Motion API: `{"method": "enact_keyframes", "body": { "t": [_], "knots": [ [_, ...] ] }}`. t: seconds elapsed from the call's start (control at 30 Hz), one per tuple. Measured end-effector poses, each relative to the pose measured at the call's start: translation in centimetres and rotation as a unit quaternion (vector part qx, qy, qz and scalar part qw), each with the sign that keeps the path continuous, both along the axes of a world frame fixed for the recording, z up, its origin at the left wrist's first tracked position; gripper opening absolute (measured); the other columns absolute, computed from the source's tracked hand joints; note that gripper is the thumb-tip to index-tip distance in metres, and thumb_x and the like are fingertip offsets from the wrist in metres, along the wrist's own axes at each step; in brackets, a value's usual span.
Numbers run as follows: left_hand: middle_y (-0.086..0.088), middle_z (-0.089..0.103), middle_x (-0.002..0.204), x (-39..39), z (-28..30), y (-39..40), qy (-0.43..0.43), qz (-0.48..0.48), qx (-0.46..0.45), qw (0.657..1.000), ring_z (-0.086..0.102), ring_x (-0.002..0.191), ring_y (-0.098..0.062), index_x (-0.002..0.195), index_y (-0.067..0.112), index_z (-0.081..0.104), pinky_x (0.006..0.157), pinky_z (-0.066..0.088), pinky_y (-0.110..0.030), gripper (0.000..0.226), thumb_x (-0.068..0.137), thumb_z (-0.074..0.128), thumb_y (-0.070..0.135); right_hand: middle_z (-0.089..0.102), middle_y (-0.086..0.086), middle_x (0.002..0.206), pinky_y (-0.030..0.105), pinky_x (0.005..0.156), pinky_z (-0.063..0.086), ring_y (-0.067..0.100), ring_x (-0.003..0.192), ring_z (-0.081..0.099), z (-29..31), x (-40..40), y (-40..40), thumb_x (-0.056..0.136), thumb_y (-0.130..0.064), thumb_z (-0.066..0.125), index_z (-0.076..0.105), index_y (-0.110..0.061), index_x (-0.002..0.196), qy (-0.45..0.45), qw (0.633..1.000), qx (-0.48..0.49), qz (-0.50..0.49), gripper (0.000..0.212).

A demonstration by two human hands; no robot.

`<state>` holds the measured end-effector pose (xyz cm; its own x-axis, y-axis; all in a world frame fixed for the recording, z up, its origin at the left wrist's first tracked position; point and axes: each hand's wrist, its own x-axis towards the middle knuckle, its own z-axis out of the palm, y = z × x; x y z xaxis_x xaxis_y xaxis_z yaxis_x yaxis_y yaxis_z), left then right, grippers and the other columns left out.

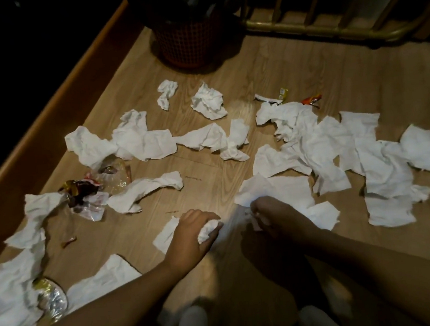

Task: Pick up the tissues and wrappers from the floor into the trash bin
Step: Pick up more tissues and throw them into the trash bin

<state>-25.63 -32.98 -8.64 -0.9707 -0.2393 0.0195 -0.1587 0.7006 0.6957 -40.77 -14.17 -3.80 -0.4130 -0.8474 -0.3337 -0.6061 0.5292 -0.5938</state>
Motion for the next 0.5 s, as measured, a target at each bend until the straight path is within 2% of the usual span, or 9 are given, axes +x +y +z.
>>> {"method": "enact_keyframes", "body": {
  "t": [0.07,0.13,0.23,0.27,0.33,0.37,0.43,0.5],
  "knots": [
    [0.014,0.062,0.078,-0.9,0.9,0.7,0.005,0.046,0.029,0.999,0.056,0.075,-0.003,0.077,0.029,0.066,0.07,0.047,-0.031,0.027,0.089,0.057,0.051,0.061,0.008,0.122,0.017,0.089,0.035,0.023,0.114,0.057,0.9,-0.5,-0.3,0.093,-0.013,0.058,0.057,-0.011,0.126,0.005,0.997,-0.036,-0.067,0.033],
    [0.003,0.062,0.071,-2.8,2.4,2.1,0.038,0.092,0.067,0.993,0.058,0.066,-0.007,0.07,0.018,0.067,0.062,0.048,-0.031,0.032,0.084,0.067,0.047,0.063,0.002,0.126,0.017,0.092,0.034,0.017,0.116,0.058,1.9,-0.9,0.0,0.092,-0.031,0.062,0.055,-0.016,0.131,0.033,0.991,-0.066,-0.116,0.042],
    [-0.003,0.059,0.075,-5.7,3.9,4.0,0.064,0.102,0.145,0.982,0.057,0.066,-0.01,0.07,0.009,0.064,0.06,0.046,-0.024,0.027,0.082,0.075,0.03,0.071,0.001,0.112,0.015,0.08,0.043,0.009,0.097,0.065,2.8,-1.5,1.4,0.089,-0.047,0.06,0.061,-0.015,0.123,0.088,0.979,-0.113,-0.146,0.047],
    [-0.002,0.059,0.082,-6.5,4.0,4.5,0.065,0.079,0.149,0.984,0.057,0.074,-0.008,0.073,0.009,0.065,0.065,0.045,-0.018,0.024,0.083,0.074,0.028,0.072,0.004,0.107,0.018,0.077,0.047,0.009,0.093,0.065,2.8,-1.7,2.1,0.091,-0.048,0.053,0.062,-0.013,0.12,0.096,0.976,-0.126,-0.151,0.047],
    [-0.002,0.058,0.106,-8.0,3.6,5.1,0.06,-0.008,0.116,0.991,0.056,0.099,-0.005,0.081,0.013,0.07,0.085,0.042,-0.013,0.014,0.084,0.073,0.026,0.07,0.008,0.109,0.03,0.083,0.051,0.017,0.098,0.064,2.4,-2.0,3.8,0.095,-0.045,0.038,0.061,-0.011,0.119,0.096,0.977,-0.111,-0.155,0.048],
    [-0.004,0.056,0.12,-8.6,3.1,5.3,0.054,-0.055,0.095,0.992,0.051,0.114,-0.007,0.088,0.015,0.072,0.096,0.041,-0.016,0.01,0.084,0.072,0.024,0.068,0.008,0.112,0.034,0.089,0.049,0.02,0.103,0.062,2.0,-2.1,4.6,0.094,-0.043,0.037,0.06,-0.011,0.12,0.103,0.979,-0.094,-0.151,0.047],
    [-0.01,0.046,0.142,-9.6,1.6,5.6,0.044,-0.146,0.052,0.987,0.036,0.137,-0.018,0.109,0.015,0.069,0.113,0.032,-0.029,0.025,0.084,0.071,0.017,0.065,0.008,0.114,0.034,0.095,0.04,0.023,0.107,0.059,0.9,-2.3,6.3,0.091,-0.032,0.051,0.061,-0.011,0.119,0.122,0.981,-0.052,-0.145,0.036],
    [-0.011,0.036,0.153,-10.3,0.6,5.8,0.047,-0.227,-0.016,0.973,0.017,0.148,-0.026,0.126,0.016,0.06,0.121,0.014,-0.038,0.041,0.086,0.068,0.019,0.061,0.007,0.118,0.033,0.099,0.033,0.027,0.113,0.055,-0.2,-2.4,8.2,0.09,-0.018,0.056,0.061,-0.014,0.119,0.136,0.98,-0.026,-0.142,0.03]
  ]
}}
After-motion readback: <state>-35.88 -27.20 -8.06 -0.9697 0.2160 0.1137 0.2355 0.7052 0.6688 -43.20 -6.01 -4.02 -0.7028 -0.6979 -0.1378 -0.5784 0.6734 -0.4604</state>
